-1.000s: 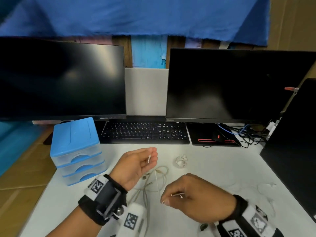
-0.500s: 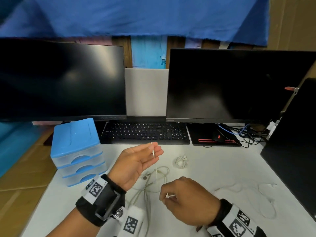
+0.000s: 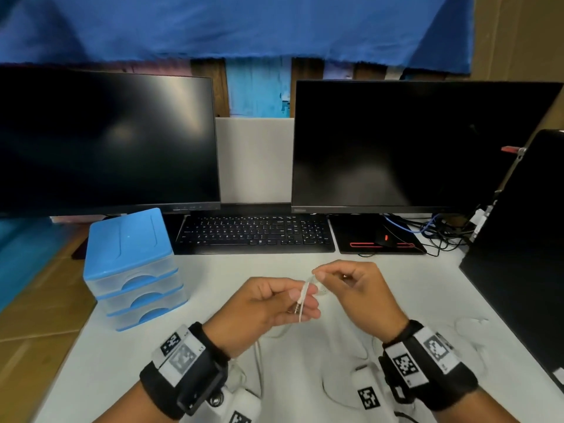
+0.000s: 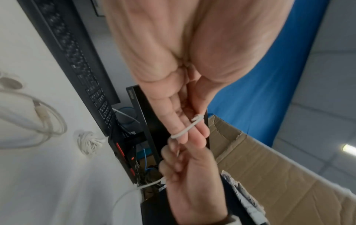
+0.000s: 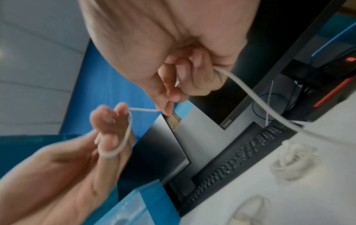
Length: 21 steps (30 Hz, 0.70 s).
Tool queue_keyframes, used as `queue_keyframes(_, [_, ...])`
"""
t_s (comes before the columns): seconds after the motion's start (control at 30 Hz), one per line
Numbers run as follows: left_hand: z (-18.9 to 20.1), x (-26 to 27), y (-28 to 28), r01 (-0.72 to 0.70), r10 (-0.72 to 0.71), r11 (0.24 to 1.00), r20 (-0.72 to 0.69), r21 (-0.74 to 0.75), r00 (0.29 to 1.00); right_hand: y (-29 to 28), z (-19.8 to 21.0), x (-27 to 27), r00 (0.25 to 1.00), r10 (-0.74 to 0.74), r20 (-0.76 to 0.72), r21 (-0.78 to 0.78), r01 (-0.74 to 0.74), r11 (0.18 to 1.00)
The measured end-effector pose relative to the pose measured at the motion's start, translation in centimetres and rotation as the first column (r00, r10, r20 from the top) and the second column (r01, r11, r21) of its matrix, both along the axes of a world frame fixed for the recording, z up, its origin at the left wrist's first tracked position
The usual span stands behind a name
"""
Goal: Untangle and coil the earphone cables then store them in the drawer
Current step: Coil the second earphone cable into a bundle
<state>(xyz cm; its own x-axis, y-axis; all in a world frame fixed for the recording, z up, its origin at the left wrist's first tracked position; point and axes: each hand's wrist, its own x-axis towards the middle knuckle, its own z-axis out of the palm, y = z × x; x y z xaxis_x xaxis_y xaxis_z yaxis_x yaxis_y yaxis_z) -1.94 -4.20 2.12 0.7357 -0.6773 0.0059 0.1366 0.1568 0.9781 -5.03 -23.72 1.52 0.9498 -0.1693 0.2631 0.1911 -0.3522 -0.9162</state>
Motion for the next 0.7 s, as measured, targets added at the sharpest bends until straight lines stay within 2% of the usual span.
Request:
queue_keyframes(0.13, [0.2,0.8,0.4,-0.139,0.119,0.981,-0.144,-0.137,0.982,1.6,-3.4,-0.1,0.976,0.131,-0.175,-0.155,-0.158,0.975])
queue_keyframes(0.2, [-0.1,1.6,0.5,-0.247,0.218,0.955,-0.174,-0.162,0.96,3.1,-3.7,-1.2,0.939,0.238,-0.248,-0.229,-0.295,0.928])
queue_keyframes(0.27, [-0.8,2.2,0.7,-0.34,0.336,0.936,-0.054,-0.091,0.94,4.5,-2.7,-2.4,0.888,0.363,-0.284,-0.298,-0.441,0.847])
queue_keyframes(0.33, [-1.7,2.4,0.8,-0.398,0.384,0.917,0.184,0.039,0.905,5.0,-0.7,-3.2,0.853,0.428,-0.299,-0.346,-0.514,0.785])
queue_keyframes(0.37, [-2.0,2.3,0.9,-0.394,0.356,0.914,0.281,0.093,0.891,4.9,0.2,-3.4,0.854,0.434,-0.287,-0.349,-0.515,0.783])
queue_keyframes(0.43, [-2.3,1.9,1.0,-0.306,0.204,0.932,0.419,0.192,0.885,4.1,1.7,-3.4,0.889,0.404,-0.216,-0.327,-0.455,0.828])
queue_keyframes(0.5, [-2.1,1.3,0.9,-0.186,0.037,0.944,0.473,0.272,0.881,2.6,2.3,-2.8,0.933,0.341,-0.12,-0.291,-0.361,0.886])
queue_keyframes(0.57, [-1.6,0.8,0.6,-0.102,-0.014,0.96,0.407,0.261,0.913,1.2,2.3,-2.0,0.961,0.273,-0.034,-0.238,-0.273,0.932])
queue_keyframes(0.63, [-0.8,0.4,0.6,-0.008,-0.021,0.991,0.21,0.136,0.977,0.5,1.4,-1.1,0.979,0.201,0.022,-0.15,-0.195,0.969])
queue_keyframes(0.7, [0.0,0.1,0.7,0.039,-0.039,0.999,0.036,0.013,0.999,0.6,0.2,-0.4,0.989,0.145,0.037,-0.102,-0.14,0.985])
